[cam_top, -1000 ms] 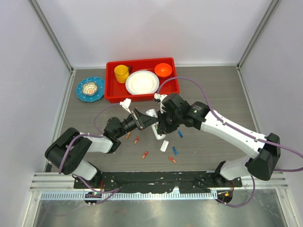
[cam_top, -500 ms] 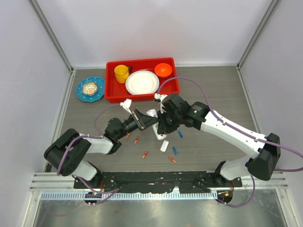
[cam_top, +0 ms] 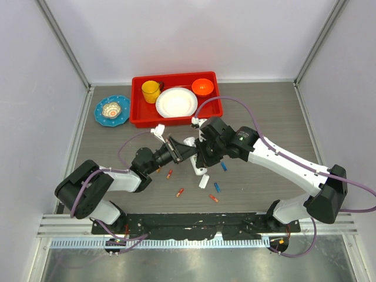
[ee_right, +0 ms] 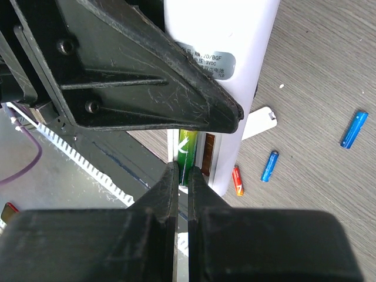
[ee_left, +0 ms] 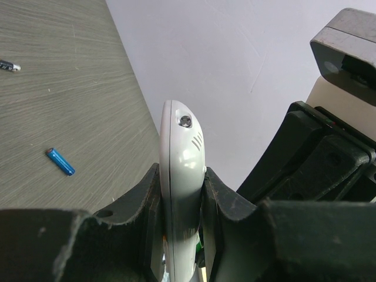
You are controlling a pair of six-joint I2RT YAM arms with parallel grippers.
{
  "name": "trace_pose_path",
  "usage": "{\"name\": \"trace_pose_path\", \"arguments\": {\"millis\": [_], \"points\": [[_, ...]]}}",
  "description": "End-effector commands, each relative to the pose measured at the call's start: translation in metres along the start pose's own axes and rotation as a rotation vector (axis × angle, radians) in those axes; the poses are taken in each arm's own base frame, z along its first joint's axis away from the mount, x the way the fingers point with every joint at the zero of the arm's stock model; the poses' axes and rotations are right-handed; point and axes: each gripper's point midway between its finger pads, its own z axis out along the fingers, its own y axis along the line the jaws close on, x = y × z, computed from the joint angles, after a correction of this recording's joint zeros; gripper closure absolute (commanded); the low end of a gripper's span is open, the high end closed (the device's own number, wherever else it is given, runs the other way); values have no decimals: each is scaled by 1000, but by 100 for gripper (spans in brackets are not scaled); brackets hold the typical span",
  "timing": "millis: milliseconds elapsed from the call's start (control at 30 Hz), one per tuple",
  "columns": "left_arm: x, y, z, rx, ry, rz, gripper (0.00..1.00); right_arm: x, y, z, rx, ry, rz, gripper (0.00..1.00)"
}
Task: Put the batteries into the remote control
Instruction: Load the battery into the remote control.
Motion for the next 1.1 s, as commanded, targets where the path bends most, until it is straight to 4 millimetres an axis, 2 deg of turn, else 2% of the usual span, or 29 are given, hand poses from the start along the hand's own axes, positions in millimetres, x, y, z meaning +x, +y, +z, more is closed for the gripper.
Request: {"name": "trace_pose_path", "arguments": {"millis": [0, 633, 833, 1067], "points": [[4, -108, -10, 394, 16, 73, 100, -35, 0, 8, 16, -130, 1, 99], [19, -107, -1, 384, 2, 71, 100, -52, 9, 14, -13, -183, 57, 99], [16, -100, -3, 358, -27, 80, 100, -48, 9, 17, -20, -169, 58, 90], [14, -99, -1, 358, -33, 91, 100, -44, 10, 18, -29, -149, 60, 85]]}}
